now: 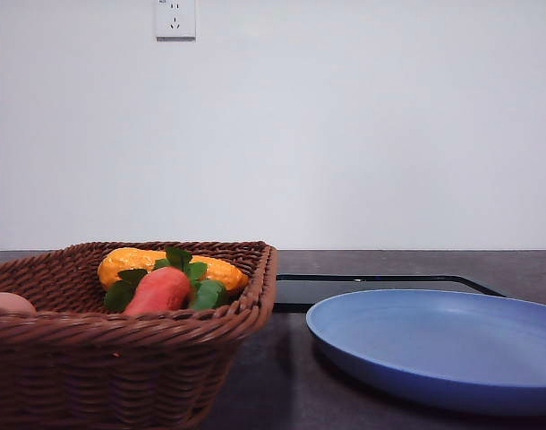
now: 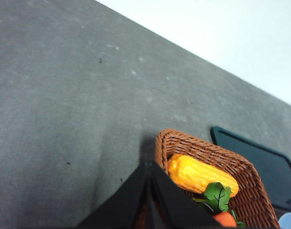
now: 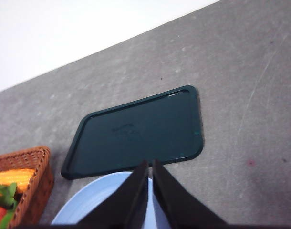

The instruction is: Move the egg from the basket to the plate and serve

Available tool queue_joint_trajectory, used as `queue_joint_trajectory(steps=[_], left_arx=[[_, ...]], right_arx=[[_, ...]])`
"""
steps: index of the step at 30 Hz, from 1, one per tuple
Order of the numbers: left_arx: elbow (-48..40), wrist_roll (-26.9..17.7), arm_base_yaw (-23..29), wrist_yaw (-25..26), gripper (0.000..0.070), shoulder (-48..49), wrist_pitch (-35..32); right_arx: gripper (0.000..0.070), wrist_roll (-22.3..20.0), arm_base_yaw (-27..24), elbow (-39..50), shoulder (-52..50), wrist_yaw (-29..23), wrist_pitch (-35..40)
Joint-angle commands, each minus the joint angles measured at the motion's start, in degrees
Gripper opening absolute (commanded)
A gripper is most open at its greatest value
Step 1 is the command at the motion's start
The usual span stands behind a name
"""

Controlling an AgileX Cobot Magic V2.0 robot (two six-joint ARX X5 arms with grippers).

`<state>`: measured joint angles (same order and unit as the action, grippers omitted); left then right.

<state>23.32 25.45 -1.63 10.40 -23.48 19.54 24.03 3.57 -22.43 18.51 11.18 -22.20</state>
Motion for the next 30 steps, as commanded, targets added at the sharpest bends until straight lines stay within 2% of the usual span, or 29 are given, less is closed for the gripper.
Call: queue_joint_trajectory(steps=[1, 6, 13, 14, 16, 18, 20, 22, 30], left_arx=[[2.25, -3.53, 0.11, 1.43, 0.0000, -2.95, 0.73], [7.62, -11.53, -0.50, 11.15, 0.0000, -12.01, 4.13], [13.02, -13.11, -3.13, 17.94, 0.0000, -22.22, 9.45], [13.31, -13.17, -3.56, 18.14, 0.0002, -23.08, 9.41], [13.61, -13.20, -4.43, 18.31, 0.0032, -24.43, 9.17], [13.61, -13.20, -5.04, 18.31, 0.0121, -25.00, 9.12], [13.61, -13.17, -5.41, 18.30, 0.0229, -25.20, 9.12], [13.61, -12.90, -5.59, 18.31, 0.0305, -25.21, 9.08], [13.61, -12.74, -5.60, 18.31, 0.0322, -25.19, 9.14]], right_arx=[[0.0000, -2.68, -0.07, -1.64, 2.50, 0.00, -1.21], [0.0000, -4.24, -0.07, -4.86, 10.12, 1.47, -6.74], [0.0000, -6.81, -0.07, -5.43, 20.08, 9.72, -9.26], [0.0025, -6.89, -0.05, -5.43, 21.10, 10.28, -9.40], [0.0120, -6.91, -0.07, -5.43, 23.34, 10.69, -9.57], [0.0189, -6.88, -0.07, -5.43, 25.35, 10.67, -9.65], [0.0205, -6.88, -0.07, -5.43, 27.54, 10.67, -9.69], [0.0204, -6.88, -0.07, -5.43, 29.59, 10.69, -9.73], [0.0204, -6.93, 0.04, -5.41, 38.99, 11.30, -7.97]])
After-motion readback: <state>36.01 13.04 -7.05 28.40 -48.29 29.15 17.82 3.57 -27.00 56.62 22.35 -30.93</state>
